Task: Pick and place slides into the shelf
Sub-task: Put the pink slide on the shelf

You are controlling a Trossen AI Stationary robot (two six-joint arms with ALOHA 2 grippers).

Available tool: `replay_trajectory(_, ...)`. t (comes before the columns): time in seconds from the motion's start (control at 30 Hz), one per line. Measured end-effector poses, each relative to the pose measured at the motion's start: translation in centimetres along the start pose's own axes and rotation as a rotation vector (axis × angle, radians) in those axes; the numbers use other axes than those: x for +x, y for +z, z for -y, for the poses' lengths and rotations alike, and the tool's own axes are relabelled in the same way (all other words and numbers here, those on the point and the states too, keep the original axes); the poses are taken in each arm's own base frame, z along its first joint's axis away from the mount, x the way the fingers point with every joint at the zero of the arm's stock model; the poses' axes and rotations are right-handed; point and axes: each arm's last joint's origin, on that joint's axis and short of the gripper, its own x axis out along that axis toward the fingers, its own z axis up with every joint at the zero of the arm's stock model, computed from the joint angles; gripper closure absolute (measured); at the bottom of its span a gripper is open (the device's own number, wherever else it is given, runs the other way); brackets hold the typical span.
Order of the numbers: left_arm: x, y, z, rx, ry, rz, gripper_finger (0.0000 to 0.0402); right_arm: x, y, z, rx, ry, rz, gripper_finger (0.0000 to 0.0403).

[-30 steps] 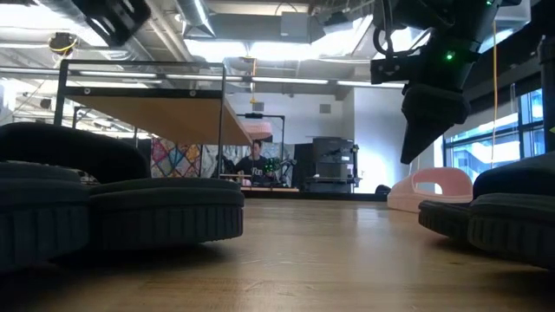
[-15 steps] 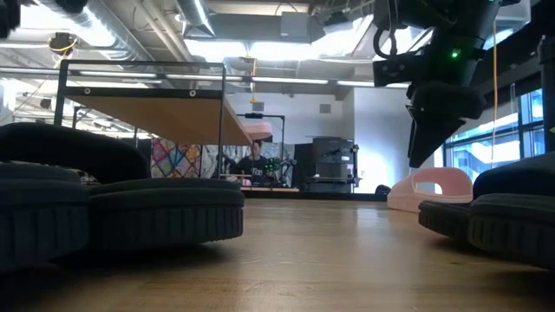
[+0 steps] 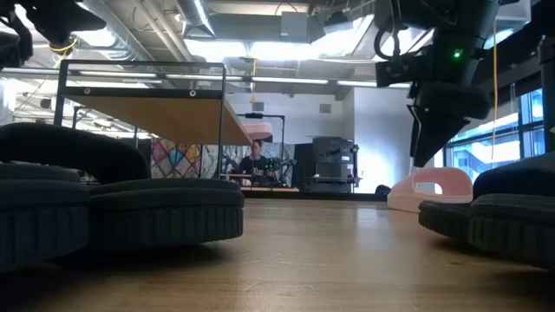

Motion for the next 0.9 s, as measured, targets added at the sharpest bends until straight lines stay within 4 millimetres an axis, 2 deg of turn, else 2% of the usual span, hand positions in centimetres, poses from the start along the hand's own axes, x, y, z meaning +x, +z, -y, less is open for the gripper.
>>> replay_trajectory(0.17, -0.4, 0.2, -0.3, 0.011, -0.02, 0.01, 0.0185, -0.3, -0.5, 0.7, -0.039, -0.064, -0.026, 0.0177)
replay_trajectory(0.27, -0.4, 0.2, -0.3, 0.089, -0.026, 0.008, 0.0185, -0.9, -1.5, 2.0, -0.033, -0.129, -0.108, 0.0177)
replay_trajectory(0.37, -0.4, 0.2, -0.2, 0.093, -0.05, -0.008, 0.0185, -1.6, -2.2, 3.4, -0.049, -0.18, -0.165, 0.0177)
replay_trajectory(0.53, -0.4, 0.0, 0.0, 0.091, -0.121, -0.055, 0.0185, -2.2, -2.1, 4.2, -0.167, -0.278, -0.103, 0.0177)
replay_trajectory(0.67, -0.4, -0.1, 0.1, 0.091, -0.169, -0.087, 0.0185, -2.1, -2.0, 4.1, -0.162, -0.28, -0.092, 0.0177)
replay_trajectory(0.9, -0.5, -0.1, 0.2, 0.091, -0.195, -0.105, 0.0185, -2.0, -1.8, 3.8, 0.068, -0.249, -0.05, 0.0177)
